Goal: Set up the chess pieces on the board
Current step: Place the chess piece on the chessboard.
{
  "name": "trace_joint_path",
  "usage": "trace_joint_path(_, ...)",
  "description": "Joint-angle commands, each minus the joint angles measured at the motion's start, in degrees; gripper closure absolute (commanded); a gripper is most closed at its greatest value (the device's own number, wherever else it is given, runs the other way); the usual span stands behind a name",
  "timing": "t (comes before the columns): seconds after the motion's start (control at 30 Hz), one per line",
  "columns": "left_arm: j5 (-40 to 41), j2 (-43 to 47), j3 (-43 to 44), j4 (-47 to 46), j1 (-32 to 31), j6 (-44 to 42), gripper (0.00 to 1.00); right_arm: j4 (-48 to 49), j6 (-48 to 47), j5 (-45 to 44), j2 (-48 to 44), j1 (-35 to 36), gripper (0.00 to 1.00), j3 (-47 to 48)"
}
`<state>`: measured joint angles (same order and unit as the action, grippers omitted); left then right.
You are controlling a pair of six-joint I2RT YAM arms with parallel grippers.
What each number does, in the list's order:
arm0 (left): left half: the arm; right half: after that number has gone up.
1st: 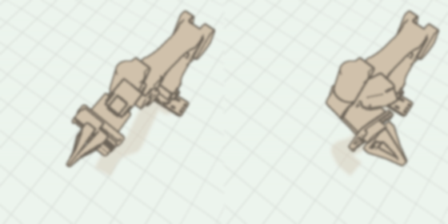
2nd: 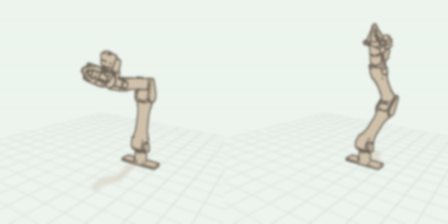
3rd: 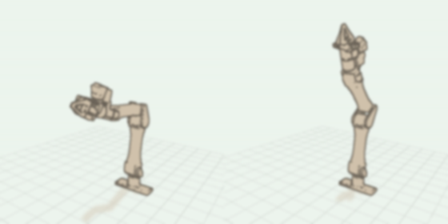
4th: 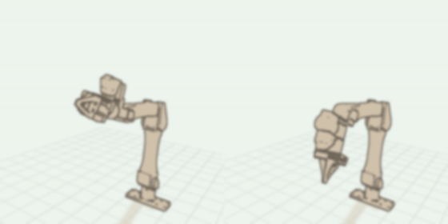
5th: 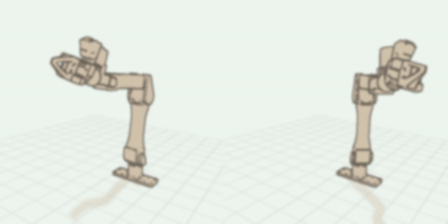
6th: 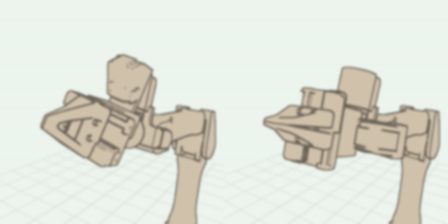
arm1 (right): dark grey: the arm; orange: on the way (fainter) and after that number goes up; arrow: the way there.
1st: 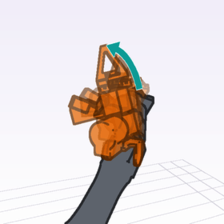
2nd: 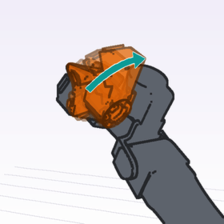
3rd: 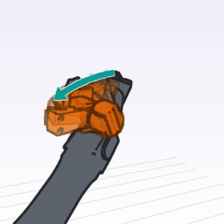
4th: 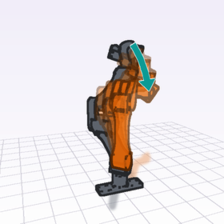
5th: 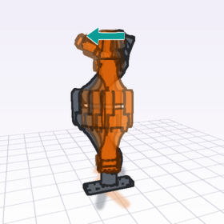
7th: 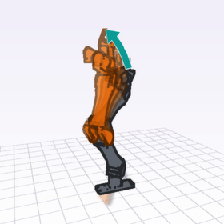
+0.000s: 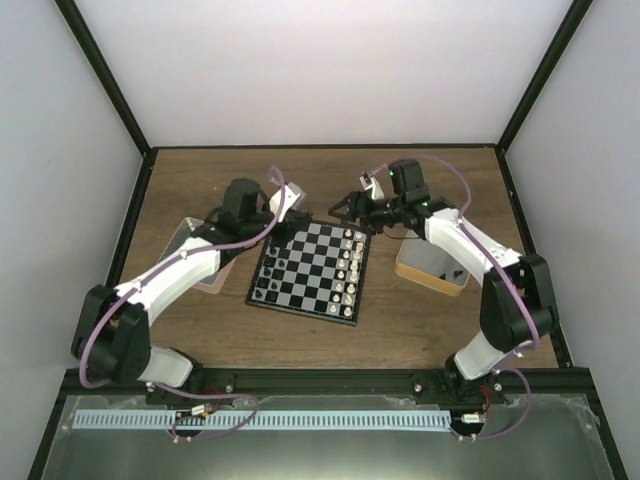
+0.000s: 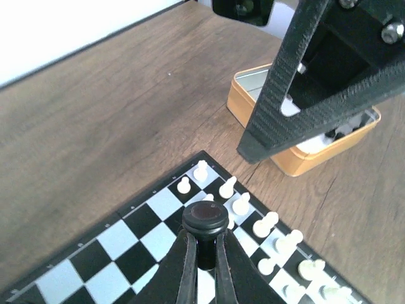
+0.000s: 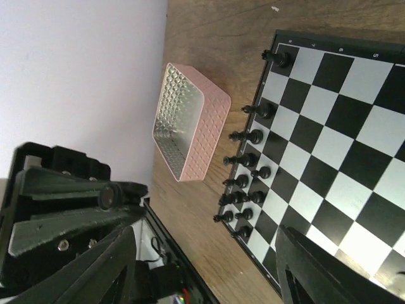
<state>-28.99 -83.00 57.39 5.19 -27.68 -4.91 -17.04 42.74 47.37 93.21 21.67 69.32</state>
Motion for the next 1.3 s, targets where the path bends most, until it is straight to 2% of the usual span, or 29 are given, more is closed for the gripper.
trace_joint_path(0.0, 3.3, 5.3, -4.6, -4.5, -1.5, -16.9, 0.96, 4.2, -7.8, -2.4, -7.2, 1.4, 0.38, -3.4)
trace_joint_path(0.17, 6.0, 8.8, -6.3, -3.8, -4.6, -21.4, 0.96, 6.7, -10.0, -5.0, -10.0, 4.7, 0.38, -5.7)
trace_joint_path(0.3, 9.6, 9.8, -5.5, -0.9, -7.8, -25.6, 0.96, 9.2, -10.4, -5.1, -10.6, 7.6, 0.42, -5.1)
trace_joint_path(0.43, 10.8, 9.9, -4.7, 0.1, -9.6, -28.0, 0.96, 7.6, -11.2, -8.5, -11.0, 10.0, 0.46, -4.4)
trace_joint_path(0.67, 12.7, 8.9, -4.1, 0.2, -11.1, -29.2, 0.96, 5.1, -12.4, -10.0, -12.1, 10.1, 0.63, -5.7)
trace_joint_path(0.97, 13.1, 7.9, -2.2, 0.4, -11.3, -28.2, 0.96, 4.0, -14.8, -6.3, -13.4, 10.1, 0.65, -7.9)
trace_joint_path(1.07, 13.2, 8.0, -2.3, 0.7, -11.4, -27.9, 0.96, 5.6, -14.2, -5.9, -14.0, 10.1, 0.74, -9.7)
trace_joint_path(1.27, 11.6, 9.4, -3.3, 0.3, -11.4, -28.0, 0.96, 8.4, -13.1, -6.3, -13.4, 10.1, 0.82, -10.5)
